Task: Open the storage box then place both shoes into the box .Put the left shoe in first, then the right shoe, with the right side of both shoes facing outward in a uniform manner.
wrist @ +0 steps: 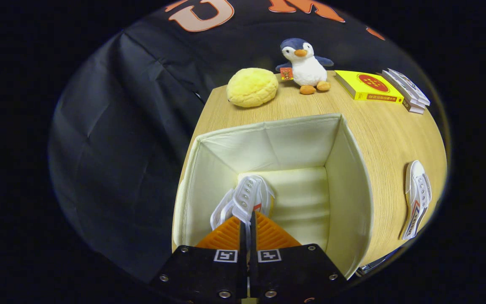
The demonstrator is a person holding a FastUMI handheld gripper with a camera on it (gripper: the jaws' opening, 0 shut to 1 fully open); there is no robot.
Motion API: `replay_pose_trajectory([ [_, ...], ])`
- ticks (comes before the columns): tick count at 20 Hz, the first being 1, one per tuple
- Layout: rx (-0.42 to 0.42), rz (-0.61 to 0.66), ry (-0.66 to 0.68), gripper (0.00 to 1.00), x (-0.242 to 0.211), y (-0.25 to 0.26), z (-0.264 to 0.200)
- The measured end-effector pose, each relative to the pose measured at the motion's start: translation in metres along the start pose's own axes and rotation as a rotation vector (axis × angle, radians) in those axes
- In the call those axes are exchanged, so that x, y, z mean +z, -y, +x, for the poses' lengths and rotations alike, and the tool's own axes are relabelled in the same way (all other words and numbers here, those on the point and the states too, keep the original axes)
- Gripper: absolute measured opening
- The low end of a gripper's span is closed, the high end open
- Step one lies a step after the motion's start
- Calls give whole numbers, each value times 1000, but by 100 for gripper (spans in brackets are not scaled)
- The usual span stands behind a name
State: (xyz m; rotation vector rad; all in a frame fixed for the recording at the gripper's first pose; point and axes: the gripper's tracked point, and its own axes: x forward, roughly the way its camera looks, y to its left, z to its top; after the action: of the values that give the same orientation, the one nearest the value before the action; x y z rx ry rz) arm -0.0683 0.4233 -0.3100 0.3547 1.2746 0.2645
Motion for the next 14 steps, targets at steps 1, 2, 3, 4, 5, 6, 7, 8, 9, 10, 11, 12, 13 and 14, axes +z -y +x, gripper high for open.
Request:
replay_pose_trajectory([
  [1,21,-2,-39,4,-7,-1,3],
  [2,46,7,-74,11,-15,-1,1],
  [3,81,23,-88,16,-20,-3,-8],
  [4,125,40,-89,29,-20,-6,-17],
  [5,160,50,-82,38,-18,-7,-27],
  [6,185,52,-66,48,-13,-4,-39],
  [7,204,56,-47,55,-9,3,-49],
  [8,203,59,-27,62,-4,15,-59],
  [9,196,62,-5,66,2,29,-68],
  [10,187,64,24,72,8,42,-77],
  [11,194,69,55,75,13,53,-91],
  [12,186,73,85,77,18,65,-101],
  [13,163,68,117,79,23,81,-112],
  [14,138,58,152,84,29,99,-120],
])
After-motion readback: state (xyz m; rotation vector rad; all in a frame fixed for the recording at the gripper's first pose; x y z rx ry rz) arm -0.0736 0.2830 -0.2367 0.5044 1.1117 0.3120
